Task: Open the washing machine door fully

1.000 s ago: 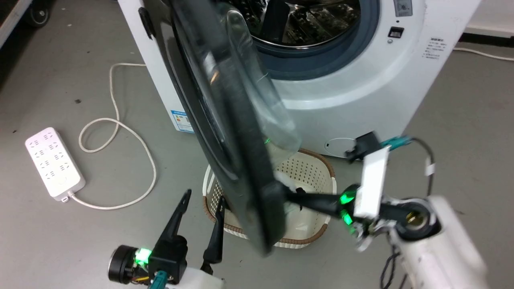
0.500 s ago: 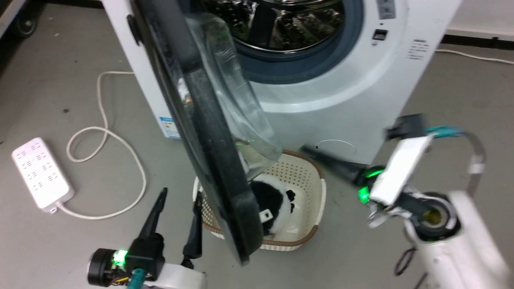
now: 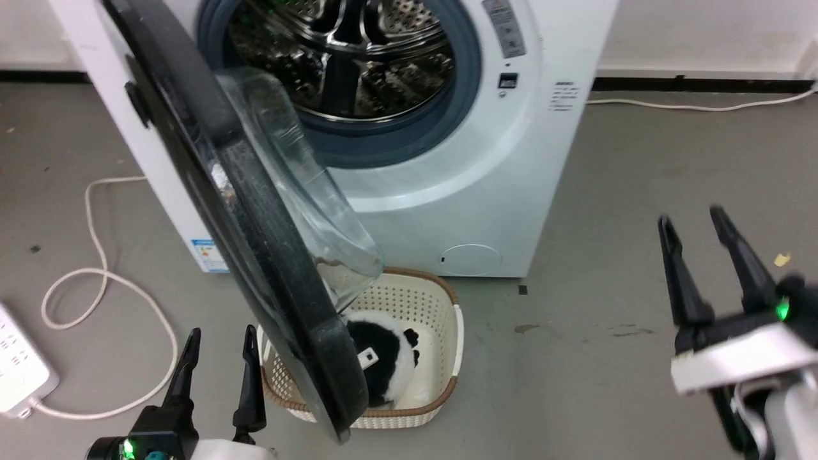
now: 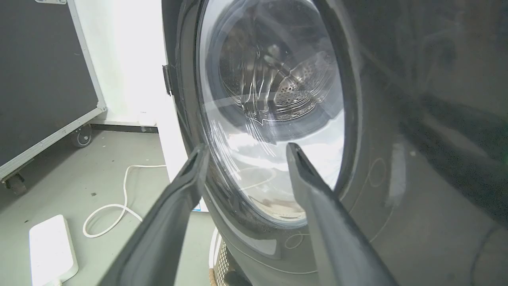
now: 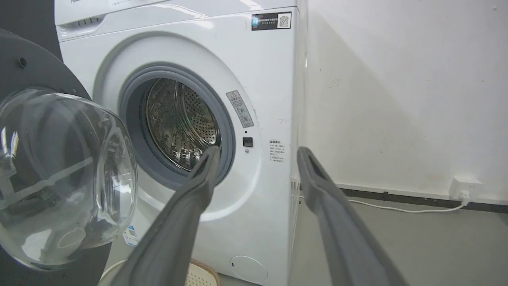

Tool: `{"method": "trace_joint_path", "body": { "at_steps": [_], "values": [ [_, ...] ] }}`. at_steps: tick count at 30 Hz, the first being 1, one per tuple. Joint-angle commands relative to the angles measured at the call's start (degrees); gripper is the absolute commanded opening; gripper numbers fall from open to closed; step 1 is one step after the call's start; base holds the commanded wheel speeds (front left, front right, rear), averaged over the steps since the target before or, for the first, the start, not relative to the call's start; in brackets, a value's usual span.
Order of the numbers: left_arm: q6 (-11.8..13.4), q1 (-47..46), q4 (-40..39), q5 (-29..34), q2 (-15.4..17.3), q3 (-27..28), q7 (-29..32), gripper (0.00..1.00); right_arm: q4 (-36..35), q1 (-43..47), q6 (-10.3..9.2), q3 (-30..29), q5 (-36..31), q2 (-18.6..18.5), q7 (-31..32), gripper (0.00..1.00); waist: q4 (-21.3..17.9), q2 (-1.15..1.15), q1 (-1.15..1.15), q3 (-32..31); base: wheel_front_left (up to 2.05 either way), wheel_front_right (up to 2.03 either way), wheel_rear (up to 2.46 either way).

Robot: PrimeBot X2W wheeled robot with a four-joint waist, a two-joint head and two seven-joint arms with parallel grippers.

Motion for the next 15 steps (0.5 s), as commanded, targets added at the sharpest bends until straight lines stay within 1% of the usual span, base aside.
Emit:
{"method": "trace_joint_path", "body": {
  "at_steps": [1,2,4,6,10,15],
  "values": [
    [-0.35,1.12,-0.44,-0.13,-0.2,0.33,-0.3,1.0,-1.2,2.74,0.05,-1.09,-2.83,1.45,-1.03,1.0,-0.76,0.0,0.01,-0.49,0.0,0.0,0.0],
    [-0.63,1.57,-0.67,-0.1,-0.37,0.44,-0.3,1.0,-3.27,5.81,0.05,-2.66,-7.5,3.21,-1.82,1.0,-1.05,0.0,0.01,-0.5,0.0,0.0,0.0],
    [-0.56,1.97,-1.08,0.13,-0.58,0.21,-0.3,1.0,-5.17,8.91,0.05,-3.81,-11.62,5.7,-2.23,1.0,-1.28,0.0,0.01,-0.43,0.0,0.0,0.0],
    [-0.63,2.12,-1.38,0.2,-0.72,0.11,-0.3,1.0,-6.33,11.71,0.05,-4.62,-14.22,8.5,-2.44,1.0,-1.44,0.0,0.01,-0.29,0.0,0.0,0.0],
    [-1.15,1.86,-1.52,0.33,-0.9,-0.18,-0.3,1.0,-7.11,16.15,0.05,-5.43,-15.84,11.61,-2.57,1.0,-1.17,0.0,0.01,-0.11,0.0,0.0,0.0],
    [-1.8,1.72,-1.21,0.72,-1.02,-0.24,-0.3,1.0,-7.56,18.83,0.05,-5.77,-15.75,12.49,-2.59,1.0,-0.97,0.0,0.01,-0.16,0.0,0.0,0.0]
  ]
}}
